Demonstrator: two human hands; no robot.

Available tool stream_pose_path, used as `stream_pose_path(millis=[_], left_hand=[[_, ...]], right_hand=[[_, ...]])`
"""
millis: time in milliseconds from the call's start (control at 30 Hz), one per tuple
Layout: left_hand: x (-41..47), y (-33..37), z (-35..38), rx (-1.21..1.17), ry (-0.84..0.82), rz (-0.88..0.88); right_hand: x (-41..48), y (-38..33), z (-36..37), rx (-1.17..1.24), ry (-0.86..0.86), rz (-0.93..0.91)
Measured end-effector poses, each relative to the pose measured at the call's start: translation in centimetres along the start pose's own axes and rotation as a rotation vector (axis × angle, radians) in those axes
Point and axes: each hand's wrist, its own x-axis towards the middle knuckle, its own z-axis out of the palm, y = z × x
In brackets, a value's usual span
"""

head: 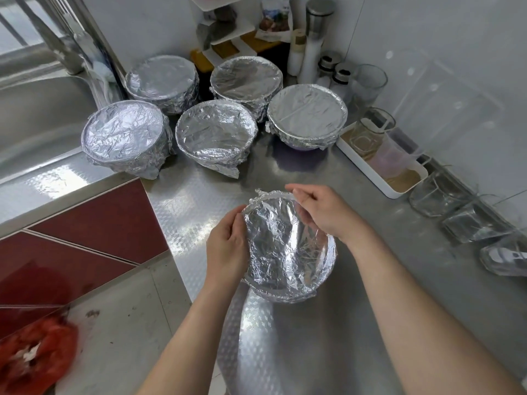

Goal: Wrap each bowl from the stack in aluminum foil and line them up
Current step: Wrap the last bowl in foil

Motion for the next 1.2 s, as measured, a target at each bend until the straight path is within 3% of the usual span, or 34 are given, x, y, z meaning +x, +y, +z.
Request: stream_pose_path(millis=[367, 600, 833, 1200], left_hand=[[0.6, -0.4, -0.3, 0.065, -0.042, 0.042], [0.6, -0.2, 0.4, 0.118, -0.144, 0.102], [0.6, 0.0, 0.6, 0.123, -0.145, 0.104], [1.3, 0.7, 0.3, 0.211, -0.263, 0.117]], right_hand=[[0.3, 0.5, -0.6, 0.084, -0.189, 0.097], [2.2, -2.0, -0.7, -0.117, -0.319, 0.082], [2.5, -1.3, -0.1, -0.145, -0.420, 0.096], [1.3, -1.6, 0.3, -0.162, -0.271, -0.011]])
